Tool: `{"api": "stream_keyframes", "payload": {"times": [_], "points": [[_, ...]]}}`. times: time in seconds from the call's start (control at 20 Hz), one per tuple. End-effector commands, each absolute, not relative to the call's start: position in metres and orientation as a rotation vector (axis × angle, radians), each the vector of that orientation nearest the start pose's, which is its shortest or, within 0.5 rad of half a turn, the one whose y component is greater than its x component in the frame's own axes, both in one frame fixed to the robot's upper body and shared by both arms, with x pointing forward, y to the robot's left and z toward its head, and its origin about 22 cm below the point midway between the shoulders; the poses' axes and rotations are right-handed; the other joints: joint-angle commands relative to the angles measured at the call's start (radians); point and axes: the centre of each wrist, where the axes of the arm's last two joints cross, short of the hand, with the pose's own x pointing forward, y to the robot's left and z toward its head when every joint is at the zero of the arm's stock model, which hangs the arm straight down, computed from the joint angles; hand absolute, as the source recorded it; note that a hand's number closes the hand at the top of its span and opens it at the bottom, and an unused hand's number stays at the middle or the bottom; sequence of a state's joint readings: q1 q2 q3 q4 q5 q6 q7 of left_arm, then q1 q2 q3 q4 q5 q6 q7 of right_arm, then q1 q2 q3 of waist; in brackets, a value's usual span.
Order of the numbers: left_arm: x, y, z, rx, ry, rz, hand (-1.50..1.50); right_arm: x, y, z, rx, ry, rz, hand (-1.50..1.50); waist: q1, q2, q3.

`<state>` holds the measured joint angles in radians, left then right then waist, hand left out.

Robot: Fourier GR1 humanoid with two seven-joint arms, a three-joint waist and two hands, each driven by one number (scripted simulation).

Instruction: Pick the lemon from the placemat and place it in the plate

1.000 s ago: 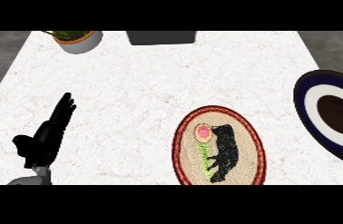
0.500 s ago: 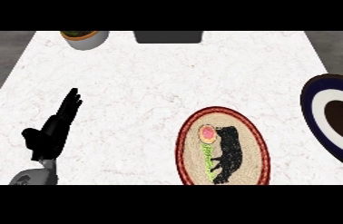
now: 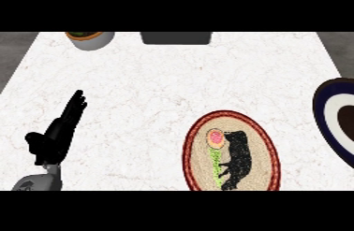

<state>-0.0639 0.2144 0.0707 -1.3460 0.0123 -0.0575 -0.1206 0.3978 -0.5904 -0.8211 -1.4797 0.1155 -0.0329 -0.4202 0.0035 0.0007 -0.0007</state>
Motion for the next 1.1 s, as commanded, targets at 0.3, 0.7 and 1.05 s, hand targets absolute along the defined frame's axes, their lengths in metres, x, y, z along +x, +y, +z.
{"api": "stream_keyframes", "payload": {"times": [0.3,0.7,1.05], "points": [[0.254,0.312,-0.028,0.154,-1.533,-0.141,0.00,0.176,-0.482,0.098,-1.236,-1.504,0.226,1.50,0.004,0.001,0.000],[0.239,0.293,-0.029,0.154,-1.525,-0.145,0.00,0.226,-0.454,0.072,-1.127,-1.528,-0.046,1.50,0.005,0.000,0.001],[0.243,0.307,-0.017,0.144,-1.531,-0.129,0.00,0.251,-0.467,0.068,-1.073,-1.390,-0.072,-1.50,0.002,0.000,0.001]]}}
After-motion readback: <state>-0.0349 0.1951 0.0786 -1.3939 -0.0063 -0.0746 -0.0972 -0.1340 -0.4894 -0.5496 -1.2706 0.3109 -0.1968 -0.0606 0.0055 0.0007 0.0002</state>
